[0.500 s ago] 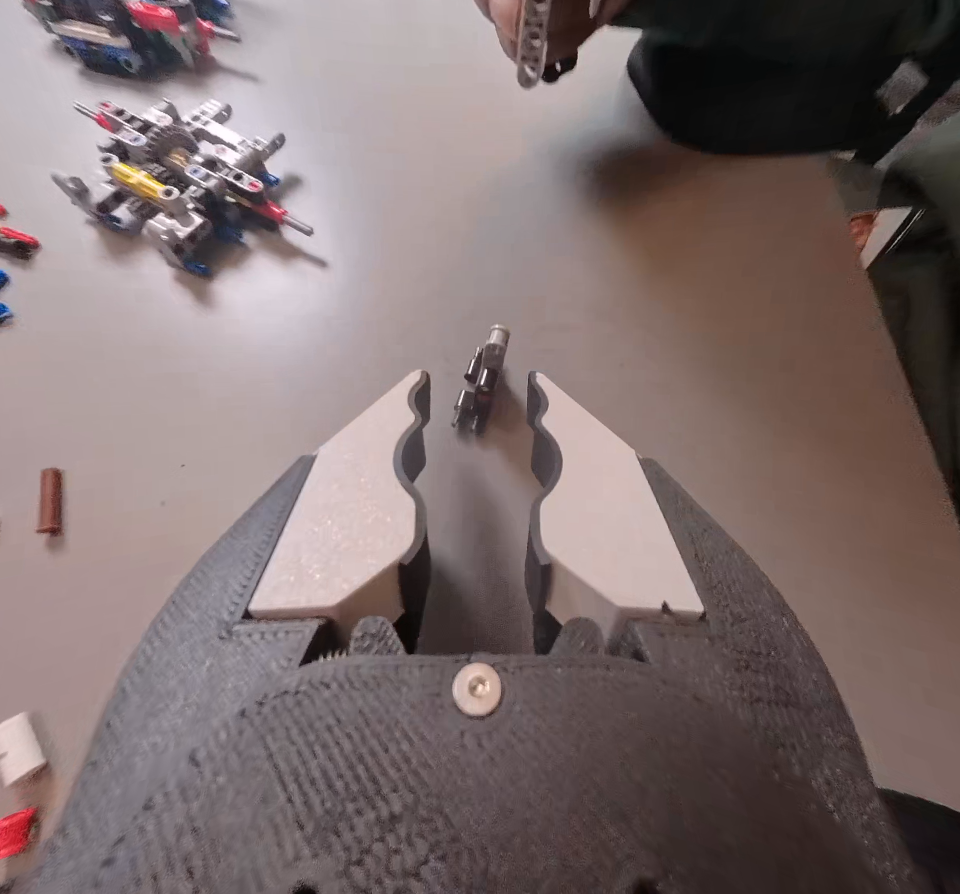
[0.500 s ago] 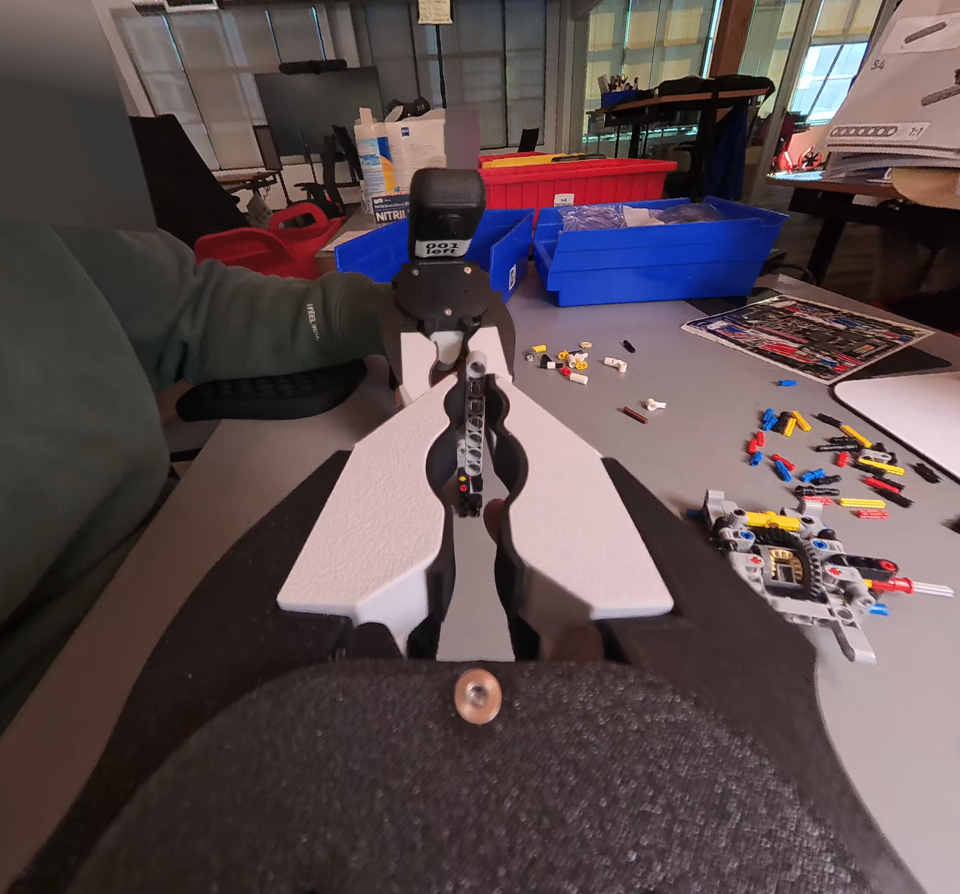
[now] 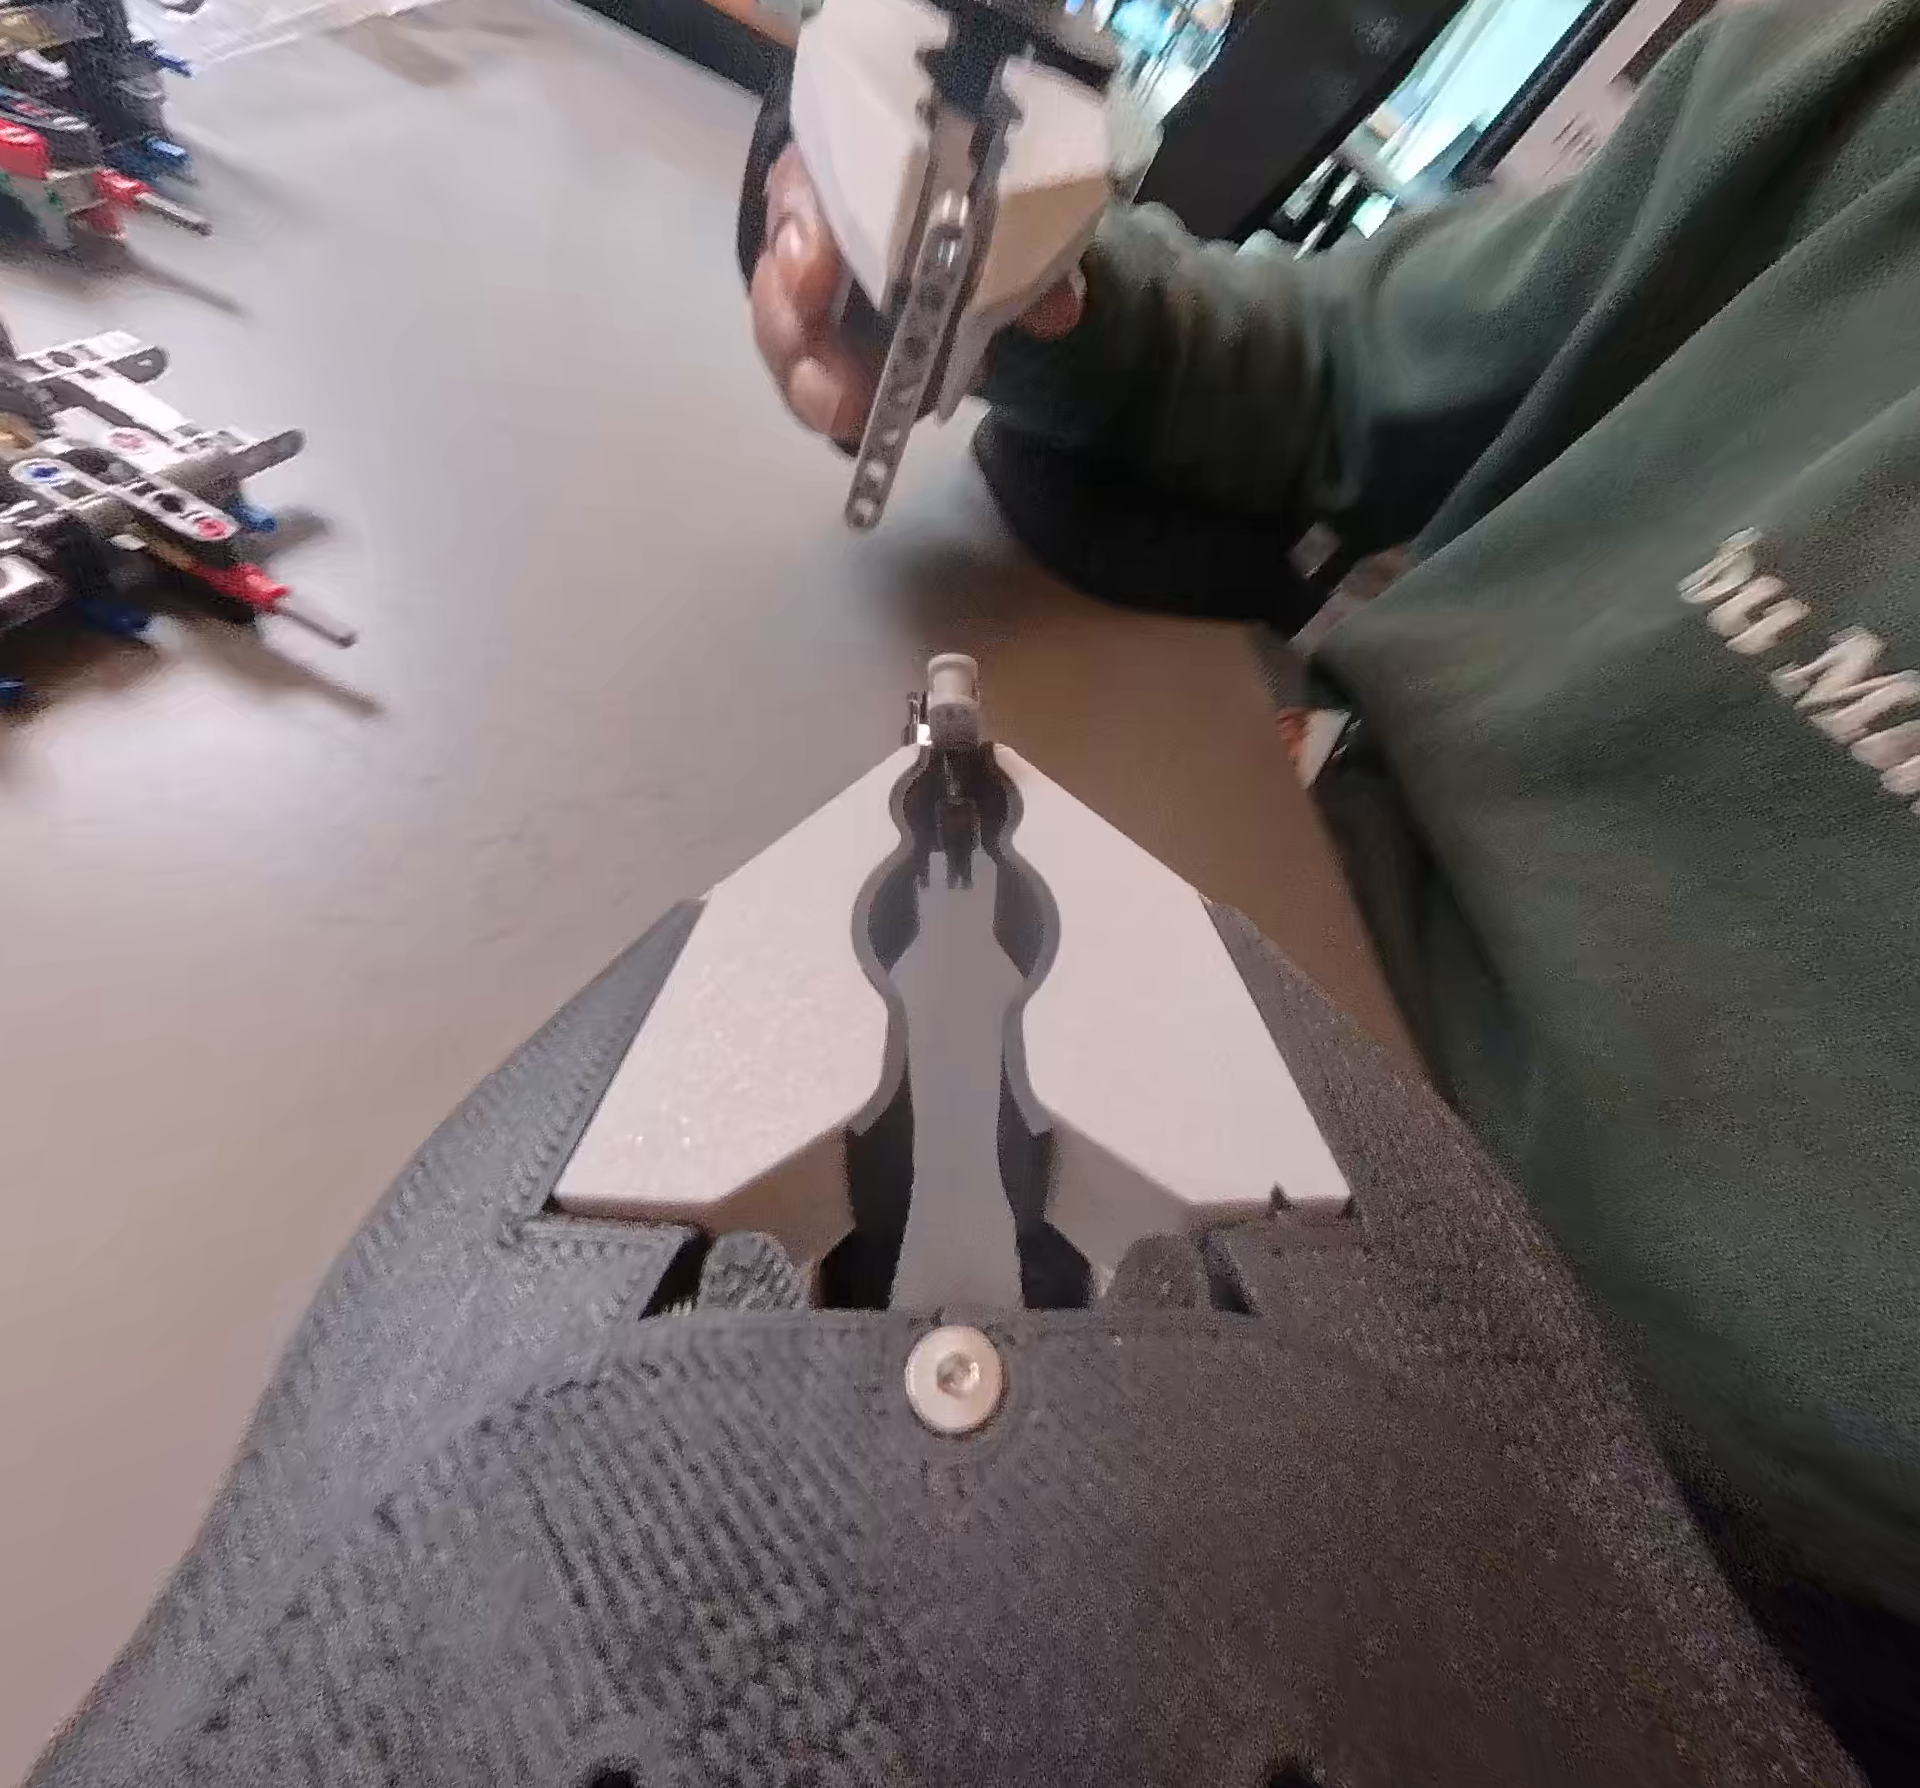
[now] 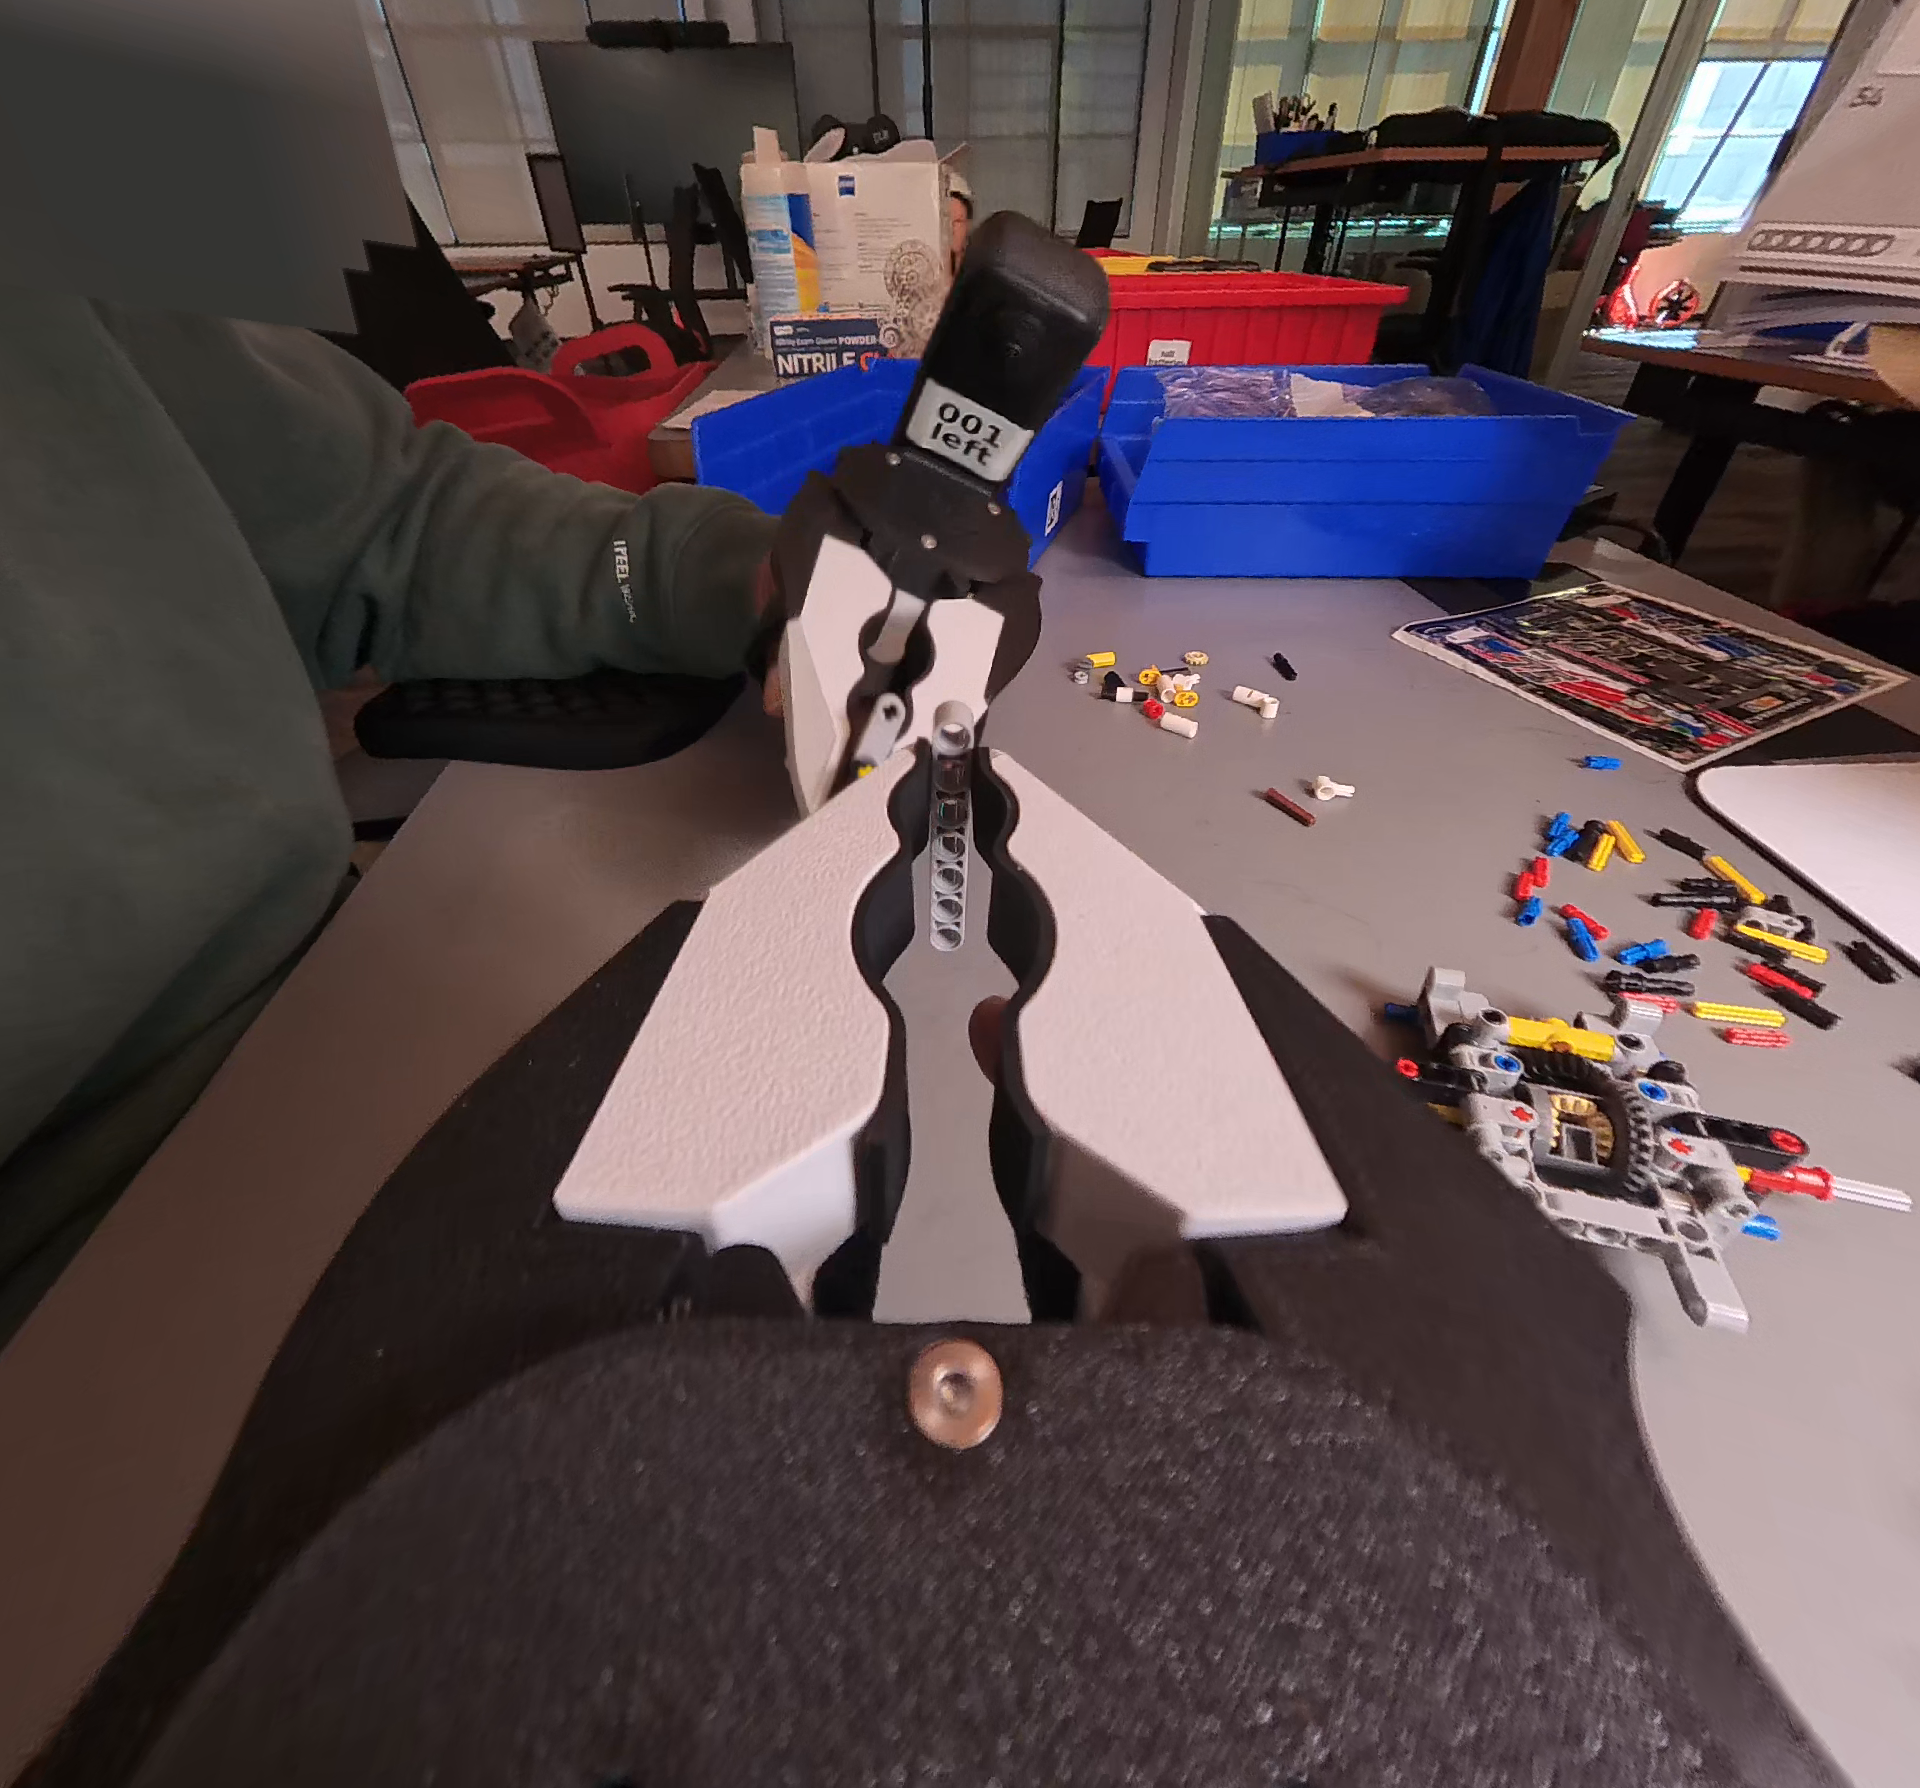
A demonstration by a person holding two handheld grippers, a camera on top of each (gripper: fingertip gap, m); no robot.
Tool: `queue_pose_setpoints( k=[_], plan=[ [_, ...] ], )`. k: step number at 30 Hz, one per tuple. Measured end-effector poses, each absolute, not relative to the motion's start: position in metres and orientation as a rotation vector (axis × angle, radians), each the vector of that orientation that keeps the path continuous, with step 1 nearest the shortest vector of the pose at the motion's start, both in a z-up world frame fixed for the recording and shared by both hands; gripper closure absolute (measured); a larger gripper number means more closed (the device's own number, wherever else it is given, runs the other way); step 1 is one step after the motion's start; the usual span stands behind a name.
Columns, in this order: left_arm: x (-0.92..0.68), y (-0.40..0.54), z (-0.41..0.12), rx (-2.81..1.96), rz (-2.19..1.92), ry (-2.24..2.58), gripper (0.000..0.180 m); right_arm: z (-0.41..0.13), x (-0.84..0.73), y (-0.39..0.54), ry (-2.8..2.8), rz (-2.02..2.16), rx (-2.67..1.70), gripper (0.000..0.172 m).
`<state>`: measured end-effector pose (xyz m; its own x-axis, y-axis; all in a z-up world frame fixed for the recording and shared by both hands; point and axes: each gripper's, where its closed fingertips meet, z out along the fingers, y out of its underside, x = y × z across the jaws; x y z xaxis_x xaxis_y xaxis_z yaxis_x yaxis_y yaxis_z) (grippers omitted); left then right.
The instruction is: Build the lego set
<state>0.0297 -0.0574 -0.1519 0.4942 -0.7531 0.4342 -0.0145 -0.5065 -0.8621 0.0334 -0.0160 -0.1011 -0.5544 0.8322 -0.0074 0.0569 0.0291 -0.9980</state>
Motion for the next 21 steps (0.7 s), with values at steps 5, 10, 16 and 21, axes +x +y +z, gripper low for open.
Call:
queue_pose_setpoints(
  k=[5,10,16,21],
  plan=[
    [0.04,-0.065,-0.122,-1.715,-1.358,0.535,0.174,-0.105,0.039,-0.031,-1.774,1.556,-0.814,0.167],
    [0.044,-0.062,-0.116,-1.686,-1.546,0.397,0.175,-0.106,0.044,-0.039,-1.83,1.523,-0.759,0.166],
    [0.046,-0.064,-0.123,-1.716,-1.714,0.318,0.175,-0.114,0.05,-0.044,-1.926,1.455,-0.712,0.166],
    [0.05,-0.066,-0.131,-1.744,-1.761,0.321,0.175,-0.117,0.055,-0.047,-1.981,1.424,-0.68,0.166]
  ],
)
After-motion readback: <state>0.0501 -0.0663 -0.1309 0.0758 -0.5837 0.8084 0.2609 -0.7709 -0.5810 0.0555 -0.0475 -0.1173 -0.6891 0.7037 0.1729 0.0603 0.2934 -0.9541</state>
